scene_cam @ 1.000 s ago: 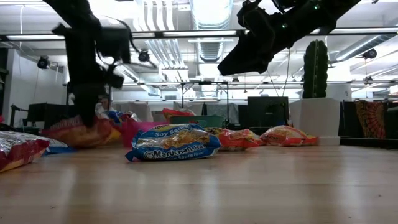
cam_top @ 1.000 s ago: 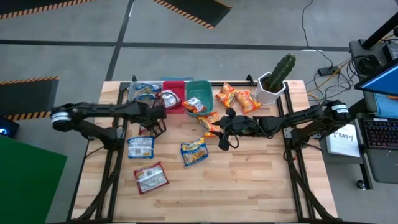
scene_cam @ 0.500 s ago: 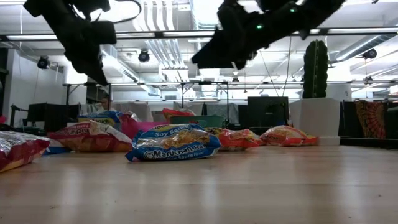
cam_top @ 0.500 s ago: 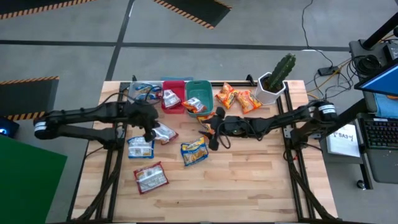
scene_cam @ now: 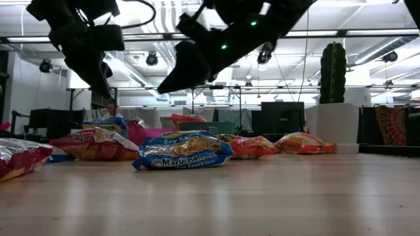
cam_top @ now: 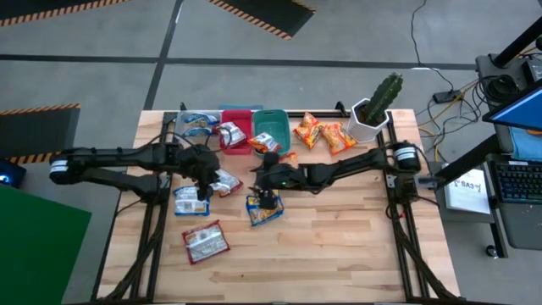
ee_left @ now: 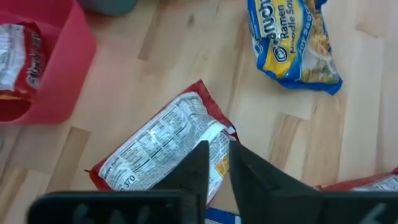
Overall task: Sort Maruchan noodles
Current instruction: Put the red noodle pack into the red bin
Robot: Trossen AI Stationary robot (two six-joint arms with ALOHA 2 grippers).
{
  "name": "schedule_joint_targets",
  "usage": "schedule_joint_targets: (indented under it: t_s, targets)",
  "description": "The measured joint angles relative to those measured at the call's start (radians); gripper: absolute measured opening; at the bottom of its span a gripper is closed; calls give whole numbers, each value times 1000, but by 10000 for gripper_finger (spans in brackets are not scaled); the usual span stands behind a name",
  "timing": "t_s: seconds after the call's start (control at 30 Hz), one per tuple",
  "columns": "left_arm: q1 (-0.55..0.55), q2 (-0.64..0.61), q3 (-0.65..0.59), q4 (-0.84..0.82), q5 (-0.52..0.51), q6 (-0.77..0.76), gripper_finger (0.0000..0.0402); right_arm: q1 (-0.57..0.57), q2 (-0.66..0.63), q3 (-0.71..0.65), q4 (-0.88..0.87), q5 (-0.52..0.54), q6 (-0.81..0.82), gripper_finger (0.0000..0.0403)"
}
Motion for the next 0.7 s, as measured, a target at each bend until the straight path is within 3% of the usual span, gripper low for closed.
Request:
schedule_joint_targets:
  t_s: [0.33, 0.7]
  targets:
    - [-80, 137, -12, 16, -6, 12, 183, 0, 71, 86, -97, -3, -12, 260]
    - [-131, 349, -15, 73, -85, 25, 189, 0, 69, 84, -95, -3, 0, 260]
